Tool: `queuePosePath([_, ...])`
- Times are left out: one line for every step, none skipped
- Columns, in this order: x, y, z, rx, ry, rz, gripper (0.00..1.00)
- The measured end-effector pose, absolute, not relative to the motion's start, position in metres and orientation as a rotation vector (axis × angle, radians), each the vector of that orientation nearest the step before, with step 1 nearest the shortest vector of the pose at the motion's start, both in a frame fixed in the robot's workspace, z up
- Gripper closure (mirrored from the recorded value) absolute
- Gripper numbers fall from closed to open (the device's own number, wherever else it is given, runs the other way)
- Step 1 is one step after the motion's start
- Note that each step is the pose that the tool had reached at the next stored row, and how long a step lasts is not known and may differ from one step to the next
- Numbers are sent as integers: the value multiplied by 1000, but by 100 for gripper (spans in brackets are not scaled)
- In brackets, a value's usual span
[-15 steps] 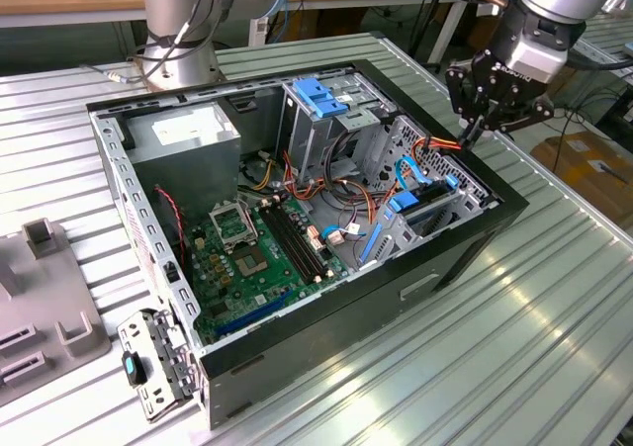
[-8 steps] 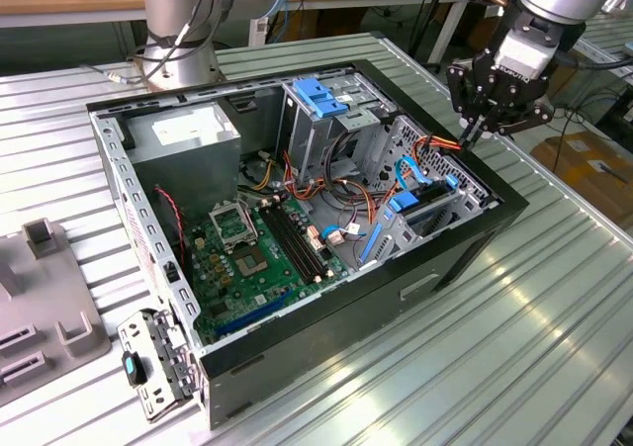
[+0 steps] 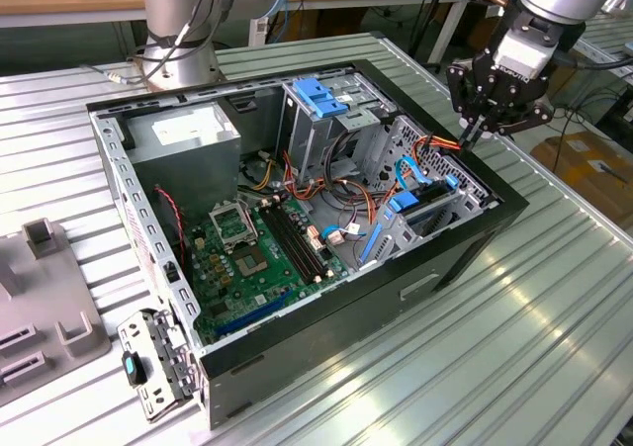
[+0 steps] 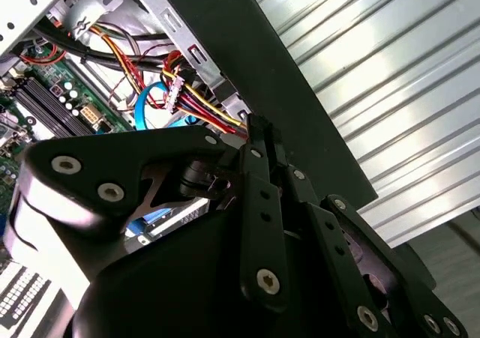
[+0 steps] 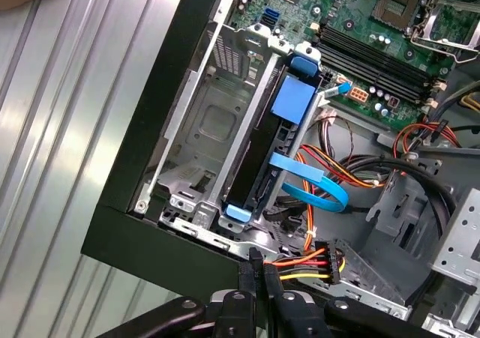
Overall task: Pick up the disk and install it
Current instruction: 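Insert the second disk wire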
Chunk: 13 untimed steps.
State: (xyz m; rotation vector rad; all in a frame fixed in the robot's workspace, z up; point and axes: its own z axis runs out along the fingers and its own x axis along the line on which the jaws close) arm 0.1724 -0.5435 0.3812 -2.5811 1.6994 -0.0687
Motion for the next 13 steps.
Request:
queuePosePath([172, -543, 381, -2564, 1726, -70, 84])
queuePosePath([172, -543, 381, -2525, 1784, -71, 84])
queuePosePath([172, -544, 381, -2498, 1823, -73, 84])
queuePosePath([172, -543, 380, -2472, 1859, -74, 84])
queuePosePath([172, -543, 380, -2442, 1899, -75, 84])
queuePosePath([172, -543, 380, -2400, 1954, -76, 84])
queuePosePath([172, -544, 380, -2371, 1991, -78, 84])
queuePosePath([172, -544, 379, -2355, 2010, -78, 84])
queuePosePath([172, -544, 379, -2319, 2052, -79, 84])
queuePosePath([172, -544, 379, -2292, 2084, -80, 84])
queuePosePath([172, -544, 379, -2253, 2128, -81, 84])
queuePosePath([172, -544, 379, -2229, 2153, -82, 84])
queuePosePath([172, -544, 379, -2228, 2155, -82, 84])
